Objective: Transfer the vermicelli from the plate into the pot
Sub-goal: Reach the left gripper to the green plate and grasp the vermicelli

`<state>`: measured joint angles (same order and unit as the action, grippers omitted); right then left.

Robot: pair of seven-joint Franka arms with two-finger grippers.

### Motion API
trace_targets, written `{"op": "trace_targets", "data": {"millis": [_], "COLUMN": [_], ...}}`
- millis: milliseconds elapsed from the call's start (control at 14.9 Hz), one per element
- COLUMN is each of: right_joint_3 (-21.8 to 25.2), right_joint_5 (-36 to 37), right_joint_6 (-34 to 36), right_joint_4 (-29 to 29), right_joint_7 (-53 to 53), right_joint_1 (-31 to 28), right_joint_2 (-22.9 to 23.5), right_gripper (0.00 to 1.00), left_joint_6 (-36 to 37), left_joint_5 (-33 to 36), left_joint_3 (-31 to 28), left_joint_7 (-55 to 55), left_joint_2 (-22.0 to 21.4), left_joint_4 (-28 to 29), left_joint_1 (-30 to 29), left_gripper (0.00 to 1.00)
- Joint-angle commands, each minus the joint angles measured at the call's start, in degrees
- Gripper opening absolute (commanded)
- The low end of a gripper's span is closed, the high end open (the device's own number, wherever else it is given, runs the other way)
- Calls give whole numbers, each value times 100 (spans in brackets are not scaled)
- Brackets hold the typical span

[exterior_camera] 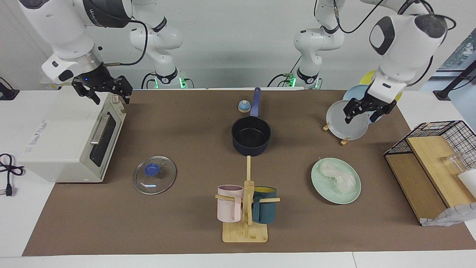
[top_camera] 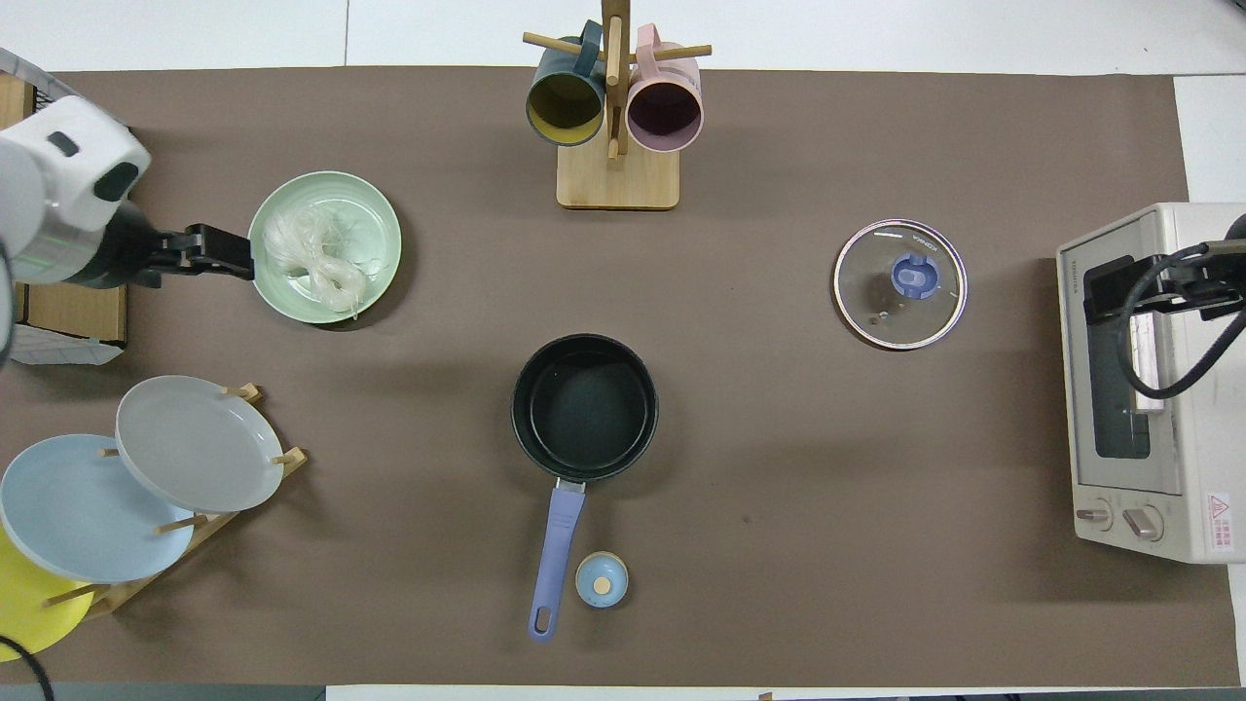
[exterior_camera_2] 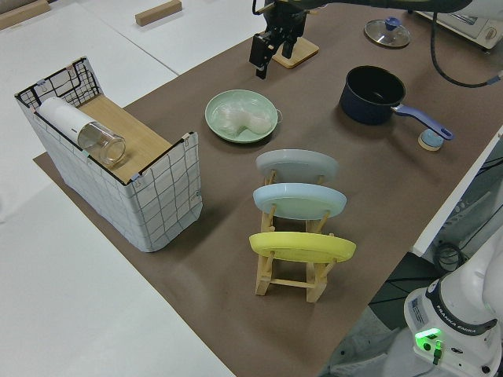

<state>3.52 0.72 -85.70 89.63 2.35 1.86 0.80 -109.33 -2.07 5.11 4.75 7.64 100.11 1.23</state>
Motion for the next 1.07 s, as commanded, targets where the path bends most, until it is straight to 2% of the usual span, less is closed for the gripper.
{"op": "trace_targets", "data": {"millis": [0, 335, 469, 1005], "right_joint_3": [-18, -18, -18, -18], "right_joint_5": [-142, -142, -142, -142], "right_joint_6": [27, 27, 27, 27], "right_joint_4": [55, 55, 55, 55], "right_joint_7": [-77, -86, -86, -77], "right_joint_1": [-19, -19, -19, -19], "right_joint_2": [-62, -62, -62, -62], "right_gripper": [100, 100, 100, 100], "left_joint_6": [-657, -1300, -1800, -2093], "left_joint_5": [84, 93, 93, 93], "left_joint_3": [-10, -37, -28, -37], "left_joint_7": [43, 288, 893, 1757], "left_joint_2": [675, 1326, 1415, 1609], "left_joint_4": [-62, 43, 237, 246], "left_joint_1": [53, 35, 44, 53], "left_gripper": [100, 100, 100, 100]}}
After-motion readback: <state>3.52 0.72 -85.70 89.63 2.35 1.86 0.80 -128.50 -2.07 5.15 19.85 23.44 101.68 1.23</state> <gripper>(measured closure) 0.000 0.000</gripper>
